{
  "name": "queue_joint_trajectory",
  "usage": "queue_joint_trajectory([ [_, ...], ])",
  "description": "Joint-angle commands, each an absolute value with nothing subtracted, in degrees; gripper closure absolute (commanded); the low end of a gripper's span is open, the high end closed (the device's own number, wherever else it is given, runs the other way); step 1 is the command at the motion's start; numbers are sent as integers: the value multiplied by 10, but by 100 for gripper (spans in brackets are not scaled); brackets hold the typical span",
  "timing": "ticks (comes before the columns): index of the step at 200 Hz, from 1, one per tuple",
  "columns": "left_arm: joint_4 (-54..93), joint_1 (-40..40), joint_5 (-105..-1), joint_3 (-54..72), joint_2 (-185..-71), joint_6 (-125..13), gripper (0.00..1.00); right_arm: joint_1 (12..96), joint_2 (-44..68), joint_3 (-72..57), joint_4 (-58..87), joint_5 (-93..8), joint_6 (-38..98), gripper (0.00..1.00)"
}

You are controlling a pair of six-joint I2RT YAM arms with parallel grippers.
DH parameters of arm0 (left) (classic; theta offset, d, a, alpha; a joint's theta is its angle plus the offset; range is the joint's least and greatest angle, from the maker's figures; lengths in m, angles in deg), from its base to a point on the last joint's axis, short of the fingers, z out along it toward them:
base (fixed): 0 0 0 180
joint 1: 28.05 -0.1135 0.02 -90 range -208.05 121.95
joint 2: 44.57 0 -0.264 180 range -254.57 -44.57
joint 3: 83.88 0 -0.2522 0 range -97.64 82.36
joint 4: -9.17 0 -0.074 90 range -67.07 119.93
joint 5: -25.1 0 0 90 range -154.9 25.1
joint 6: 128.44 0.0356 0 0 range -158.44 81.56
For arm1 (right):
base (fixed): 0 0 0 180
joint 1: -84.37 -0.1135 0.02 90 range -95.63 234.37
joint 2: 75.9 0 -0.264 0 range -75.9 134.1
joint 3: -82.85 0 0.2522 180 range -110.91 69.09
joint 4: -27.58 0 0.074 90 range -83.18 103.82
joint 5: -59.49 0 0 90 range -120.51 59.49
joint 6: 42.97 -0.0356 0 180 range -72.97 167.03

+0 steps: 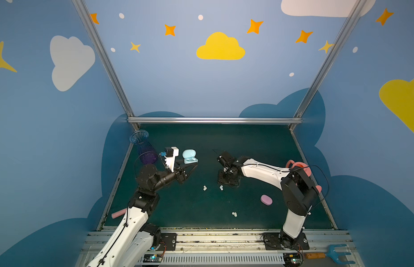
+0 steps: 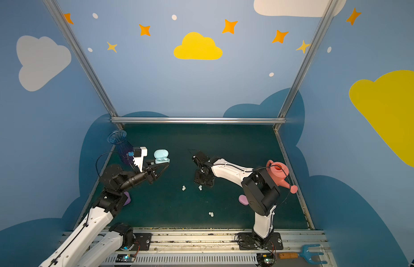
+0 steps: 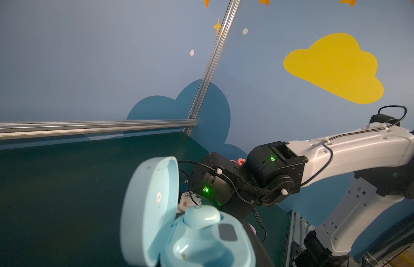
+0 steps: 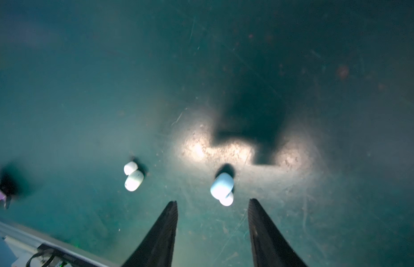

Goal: Insert wireless bluetooth earbuds into charging case
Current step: Pick up the wireless bluetooth earbud from the center of the table.

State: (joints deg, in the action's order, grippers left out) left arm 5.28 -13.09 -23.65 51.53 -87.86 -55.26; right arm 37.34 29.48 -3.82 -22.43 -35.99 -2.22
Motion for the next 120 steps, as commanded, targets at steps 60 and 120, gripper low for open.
queue_joint_trajectory([
  [60, 40, -136, -236, 523, -869, -560, 88, 360, 352, -75, -249, -354, -48, 53],
  [120, 37, -137, -241, 525, -869, -562, 88, 353, 374, -87, -261, -358, -59, 59],
])
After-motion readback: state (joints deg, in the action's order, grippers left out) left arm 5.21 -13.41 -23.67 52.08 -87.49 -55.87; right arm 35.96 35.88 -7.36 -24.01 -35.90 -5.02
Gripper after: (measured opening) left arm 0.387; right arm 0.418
